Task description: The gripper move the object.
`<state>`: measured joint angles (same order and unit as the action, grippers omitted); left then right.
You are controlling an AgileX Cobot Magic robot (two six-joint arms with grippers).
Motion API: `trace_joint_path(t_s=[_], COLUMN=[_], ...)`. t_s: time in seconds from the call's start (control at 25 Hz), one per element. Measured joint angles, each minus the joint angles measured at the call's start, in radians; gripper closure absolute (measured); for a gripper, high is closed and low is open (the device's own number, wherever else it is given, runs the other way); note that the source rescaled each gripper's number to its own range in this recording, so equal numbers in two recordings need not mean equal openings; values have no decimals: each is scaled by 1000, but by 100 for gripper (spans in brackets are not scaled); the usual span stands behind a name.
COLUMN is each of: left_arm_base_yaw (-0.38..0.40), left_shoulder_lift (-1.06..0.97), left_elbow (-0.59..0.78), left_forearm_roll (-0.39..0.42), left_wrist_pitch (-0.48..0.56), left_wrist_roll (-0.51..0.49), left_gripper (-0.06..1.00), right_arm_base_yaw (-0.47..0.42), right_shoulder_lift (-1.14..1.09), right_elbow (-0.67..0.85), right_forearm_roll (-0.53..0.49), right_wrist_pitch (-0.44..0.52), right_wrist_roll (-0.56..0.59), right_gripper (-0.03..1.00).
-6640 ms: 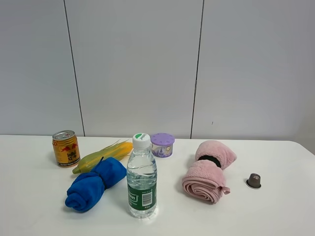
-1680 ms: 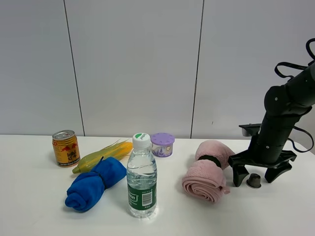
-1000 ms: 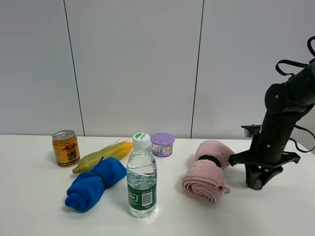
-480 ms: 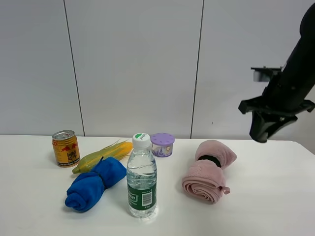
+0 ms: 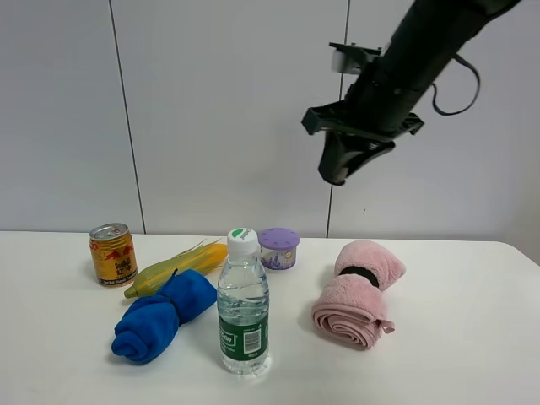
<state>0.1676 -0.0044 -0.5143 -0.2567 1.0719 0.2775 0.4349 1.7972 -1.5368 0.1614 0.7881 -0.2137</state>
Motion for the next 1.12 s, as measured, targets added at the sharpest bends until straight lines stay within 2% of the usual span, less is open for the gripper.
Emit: trace_joint_path(t_s=[0.2, 0.4, 0.72, 1.12], left_arm_base_yaw=[0, 0, 0, 0], left_shoulder_lift=[0, 0, 0, 0], left_elbow=[0, 0, 0, 0], left_forearm_roll=[0, 0, 0, 0], left_wrist_pitch=[0, 0, 0, 0], left_wrist_roll=[0, 0, 0, 0], left_gripper=[-6, -6, -6, -6], right_arm_base_yaw=[23, 23, 27, 64], right_shoulder_lift=[200, 379, 485, 537], right_elbow=[-216, -339, -354, -357], right_forearm_roll=[-21, -33, -34, -17], right_wrist_pitch=[39, 113, 141, 96], right_wrist_roll=[45, 12, -115, -228], right_gripper=[96, 96, 96, 96])
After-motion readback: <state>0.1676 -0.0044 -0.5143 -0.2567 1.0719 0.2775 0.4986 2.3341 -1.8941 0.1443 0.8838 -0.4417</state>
